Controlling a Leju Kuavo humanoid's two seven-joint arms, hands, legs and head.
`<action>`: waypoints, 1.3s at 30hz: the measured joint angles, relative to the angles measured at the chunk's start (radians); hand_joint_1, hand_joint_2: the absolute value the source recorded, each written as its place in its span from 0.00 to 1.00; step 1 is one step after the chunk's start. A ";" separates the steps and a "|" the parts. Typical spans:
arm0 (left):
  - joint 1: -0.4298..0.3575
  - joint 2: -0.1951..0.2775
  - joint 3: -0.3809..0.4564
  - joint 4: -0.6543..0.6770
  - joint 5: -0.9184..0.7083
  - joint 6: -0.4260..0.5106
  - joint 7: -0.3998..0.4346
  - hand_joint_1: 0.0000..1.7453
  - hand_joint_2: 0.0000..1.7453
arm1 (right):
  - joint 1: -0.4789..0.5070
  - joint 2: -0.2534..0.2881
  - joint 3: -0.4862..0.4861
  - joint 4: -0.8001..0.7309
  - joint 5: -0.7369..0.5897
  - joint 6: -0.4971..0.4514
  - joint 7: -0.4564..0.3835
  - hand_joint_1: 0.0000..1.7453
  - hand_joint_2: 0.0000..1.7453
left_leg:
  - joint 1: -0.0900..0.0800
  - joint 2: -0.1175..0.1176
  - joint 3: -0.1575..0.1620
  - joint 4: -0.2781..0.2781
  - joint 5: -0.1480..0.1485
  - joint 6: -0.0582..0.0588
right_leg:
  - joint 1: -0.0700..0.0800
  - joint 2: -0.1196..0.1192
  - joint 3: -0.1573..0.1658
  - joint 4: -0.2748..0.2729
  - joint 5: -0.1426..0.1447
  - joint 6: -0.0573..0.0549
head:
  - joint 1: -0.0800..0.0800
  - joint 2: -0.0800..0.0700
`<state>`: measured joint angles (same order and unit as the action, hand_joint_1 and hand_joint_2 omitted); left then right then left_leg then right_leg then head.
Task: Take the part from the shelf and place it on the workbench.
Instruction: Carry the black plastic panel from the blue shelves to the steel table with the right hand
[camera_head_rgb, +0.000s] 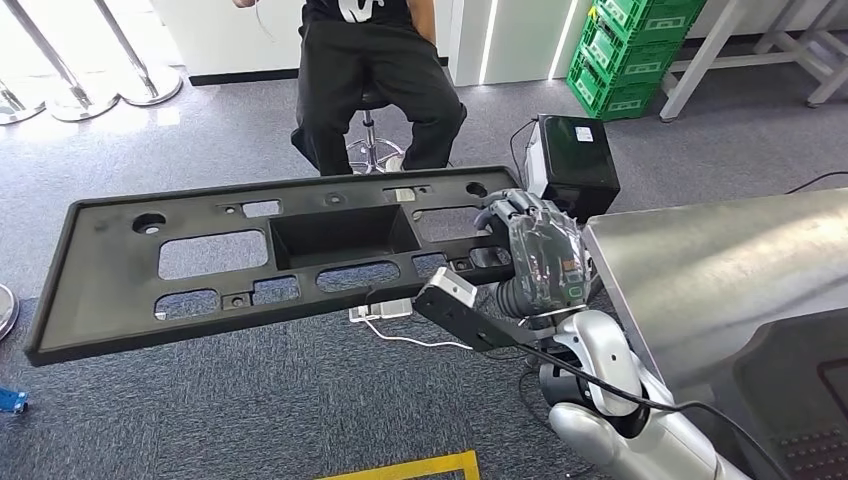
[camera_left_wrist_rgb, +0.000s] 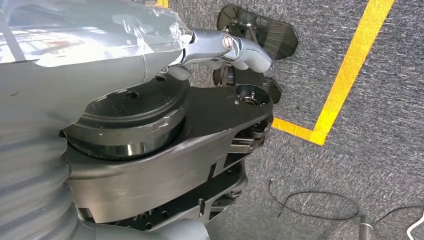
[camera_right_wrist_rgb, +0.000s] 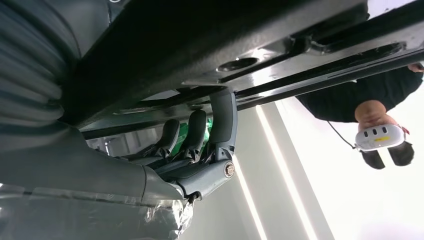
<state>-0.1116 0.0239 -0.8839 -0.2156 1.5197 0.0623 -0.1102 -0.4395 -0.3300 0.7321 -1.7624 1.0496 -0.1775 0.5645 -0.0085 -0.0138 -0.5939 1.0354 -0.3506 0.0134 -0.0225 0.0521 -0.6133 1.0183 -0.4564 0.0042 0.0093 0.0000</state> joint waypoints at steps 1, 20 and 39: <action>0.000 0.000 0.000 0.000 0.000 0.000 0.001 0.00 1.00 | 0.000 0.000 0.000 0.000 -0.001 -0.002 -0.003 1.00 1.00 | 0.002 0.004 0.003 -0.004 0.002 0.004 | 0.000 -0.007 -0.003 0.009 -0.006 0.003 | 0.001 0.000; 0.001 0.000 -0.002 0.000 0.003 0.002 0.008 0.00 1.00 | -0.001 0.000 0.000 0.006 -0.012 -0.014 -0.008 1.00 1.00 | 0.010 0.027 -0.046 0.182 -0.132 -0.042 | 0.016 -0.052 -0.005 -0.003 0.009 -0.054 | 0.008 0.000; 0.006 0.002 -0.004 0.000 0.007 0.009 0.010 0.00 1.00 | -0.008 0.003 0.002 0.013 -0.023 -0.015 -0.014 1.00 1.00 | 0.014 0.027 0.008 -0.003 -0.002 -0.006 | 0.011 -0.045 -0.132 0.258 -0.083 -0.013 | 0.029 0.000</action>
<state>-0.1059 0.0263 -0.8882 -0.2159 1.5270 0.0713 -0.1007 -0.4470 -0.3274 0.7339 -1.7496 1.0267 -0.1923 0.5506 0.0051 0.0136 -0.5857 1.0323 -0.3526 0.0075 -0.0115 0.0069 -0.7450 1.2762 -0.5398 -0.0087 0.0388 0.0000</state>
